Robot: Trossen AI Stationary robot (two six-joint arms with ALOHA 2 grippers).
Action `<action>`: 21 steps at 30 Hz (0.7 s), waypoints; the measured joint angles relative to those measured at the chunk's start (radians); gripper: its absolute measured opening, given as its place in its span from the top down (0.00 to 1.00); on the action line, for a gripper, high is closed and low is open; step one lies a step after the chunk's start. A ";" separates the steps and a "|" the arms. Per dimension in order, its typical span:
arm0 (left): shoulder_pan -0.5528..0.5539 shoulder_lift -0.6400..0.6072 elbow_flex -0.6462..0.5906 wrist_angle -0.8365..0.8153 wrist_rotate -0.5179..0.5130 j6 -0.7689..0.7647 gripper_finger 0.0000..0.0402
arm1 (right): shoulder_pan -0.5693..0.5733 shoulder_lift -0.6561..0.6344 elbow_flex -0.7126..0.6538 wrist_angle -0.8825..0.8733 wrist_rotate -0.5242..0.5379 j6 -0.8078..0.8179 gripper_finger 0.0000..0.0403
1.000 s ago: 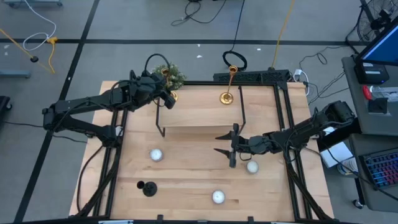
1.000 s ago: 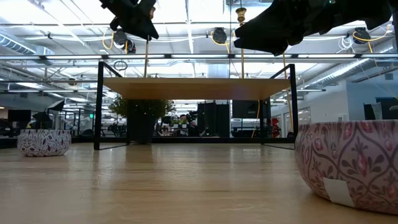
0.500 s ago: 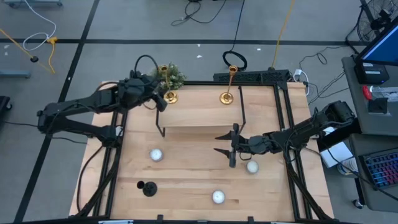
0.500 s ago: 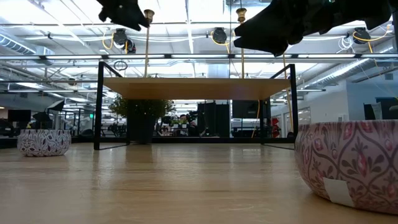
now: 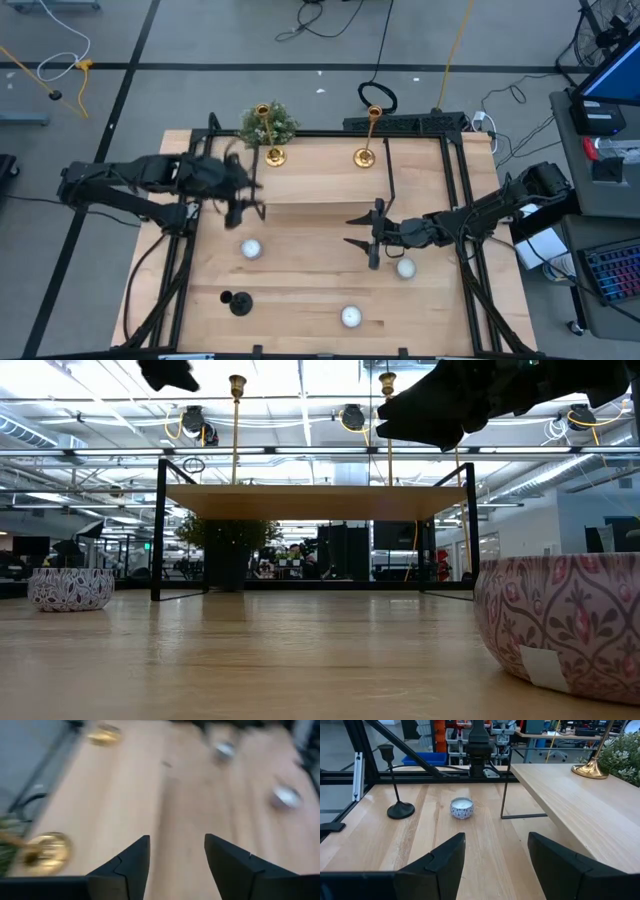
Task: Pick & Place candle stick holders
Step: Put the black candle holder on the shelf
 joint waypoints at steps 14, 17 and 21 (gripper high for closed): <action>-0.468 0.006 -0.068 -0.248 0.189 -0.330 0.60 | 0.000 0.000 0.000 0.000 0.000 0.044 0.47; -0.564 0.006 -0.133 -0.250 0.189 -0.423 0.61 | 0.000 0.000 0.000 0.000 0.000 0.064 0.47; -0.657 0.006 -0.233 -0.221 0.166 -0.532 0.62 | 0.000 0.000 0.000 0.010 0.000 0.066 0.47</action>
